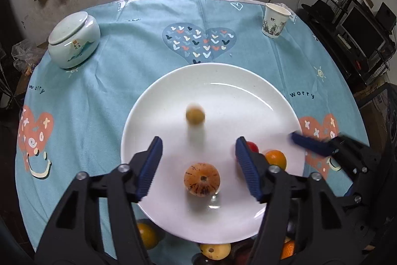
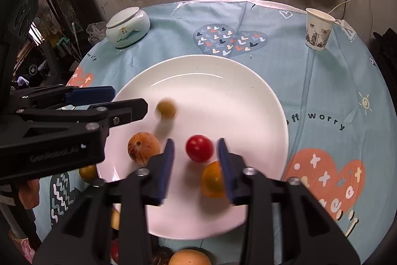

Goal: Organize fruits
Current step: 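Carry both fruits over the white plate and open both tools to drop them, then withdraw both open tools from the plate back toward the fruit cluster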

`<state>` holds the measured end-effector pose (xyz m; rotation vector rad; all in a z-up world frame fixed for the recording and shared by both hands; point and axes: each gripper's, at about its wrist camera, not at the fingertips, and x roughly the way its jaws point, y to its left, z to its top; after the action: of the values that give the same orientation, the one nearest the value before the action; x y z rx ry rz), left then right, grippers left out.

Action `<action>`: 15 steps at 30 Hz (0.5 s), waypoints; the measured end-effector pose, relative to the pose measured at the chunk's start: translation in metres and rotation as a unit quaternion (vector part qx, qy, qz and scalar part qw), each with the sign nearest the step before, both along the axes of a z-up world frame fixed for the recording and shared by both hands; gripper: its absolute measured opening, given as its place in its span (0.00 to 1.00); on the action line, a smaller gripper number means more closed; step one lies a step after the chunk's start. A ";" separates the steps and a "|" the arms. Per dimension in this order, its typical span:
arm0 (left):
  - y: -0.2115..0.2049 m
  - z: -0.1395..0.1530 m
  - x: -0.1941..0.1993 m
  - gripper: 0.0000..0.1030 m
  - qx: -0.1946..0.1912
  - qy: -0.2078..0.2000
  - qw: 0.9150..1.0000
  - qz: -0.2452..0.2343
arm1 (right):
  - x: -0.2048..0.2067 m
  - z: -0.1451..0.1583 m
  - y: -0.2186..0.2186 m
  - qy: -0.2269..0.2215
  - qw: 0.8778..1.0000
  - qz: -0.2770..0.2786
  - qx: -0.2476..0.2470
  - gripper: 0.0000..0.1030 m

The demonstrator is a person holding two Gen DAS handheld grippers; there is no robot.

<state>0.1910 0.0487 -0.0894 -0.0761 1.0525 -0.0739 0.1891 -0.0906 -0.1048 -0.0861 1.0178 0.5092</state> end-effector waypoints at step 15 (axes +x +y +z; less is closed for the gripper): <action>0.030 0.070 -0.098 0.81 0.012 -0.120 0.992 0.029 | -0.099 0.083 -0.075 -0.161 0.984 -0.076 0.008 0.85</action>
<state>0.0932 0.0787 -0.0192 -0.0738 0.8109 -0.0159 0.0897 -0.1655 -0.0218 -0.0731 0.6964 0.3503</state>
